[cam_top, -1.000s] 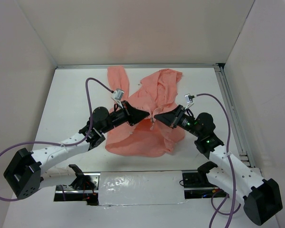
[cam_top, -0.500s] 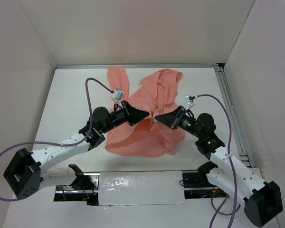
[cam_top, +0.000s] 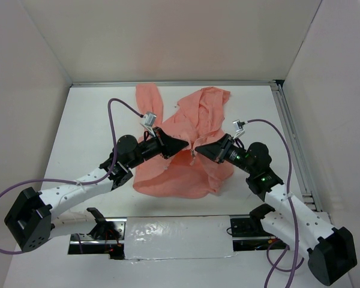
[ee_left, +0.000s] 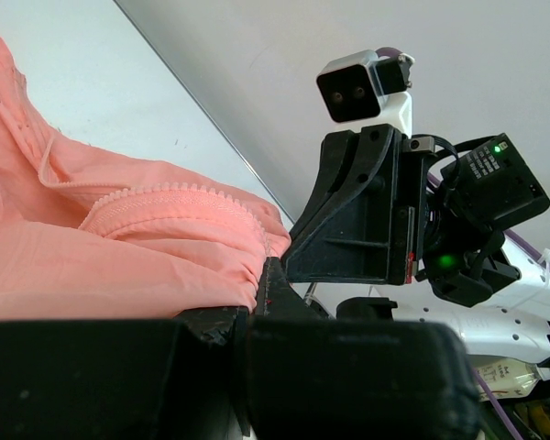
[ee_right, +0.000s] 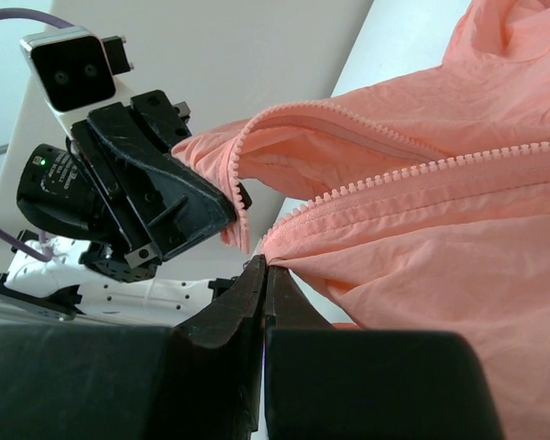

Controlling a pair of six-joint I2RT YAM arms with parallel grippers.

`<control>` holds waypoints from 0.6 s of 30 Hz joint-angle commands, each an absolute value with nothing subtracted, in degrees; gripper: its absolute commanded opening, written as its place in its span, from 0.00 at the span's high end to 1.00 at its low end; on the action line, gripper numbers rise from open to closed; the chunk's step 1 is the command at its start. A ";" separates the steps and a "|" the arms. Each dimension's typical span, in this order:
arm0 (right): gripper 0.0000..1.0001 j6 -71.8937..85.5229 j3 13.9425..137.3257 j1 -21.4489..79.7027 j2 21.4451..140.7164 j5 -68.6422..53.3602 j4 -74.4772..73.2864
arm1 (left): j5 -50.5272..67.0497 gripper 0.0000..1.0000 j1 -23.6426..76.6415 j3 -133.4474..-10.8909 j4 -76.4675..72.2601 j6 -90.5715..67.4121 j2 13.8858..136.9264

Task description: Zip up the jacket

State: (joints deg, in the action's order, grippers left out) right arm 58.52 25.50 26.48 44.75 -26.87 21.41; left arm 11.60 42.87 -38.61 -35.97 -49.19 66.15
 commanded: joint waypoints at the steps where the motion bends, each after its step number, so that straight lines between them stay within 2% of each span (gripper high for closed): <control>1: 1.00 57.83 28.12 26.63 45.26 -27.34 23.99 | 11.51 1.00 43.15 -39.99 -39.20 -47.11 64.95; 18: 1.00 59.41 27.77 26.54 45.35 -27.33 26.80 | 11.16 1.00 43.15 -39.11 -39.11 -47.11 64.69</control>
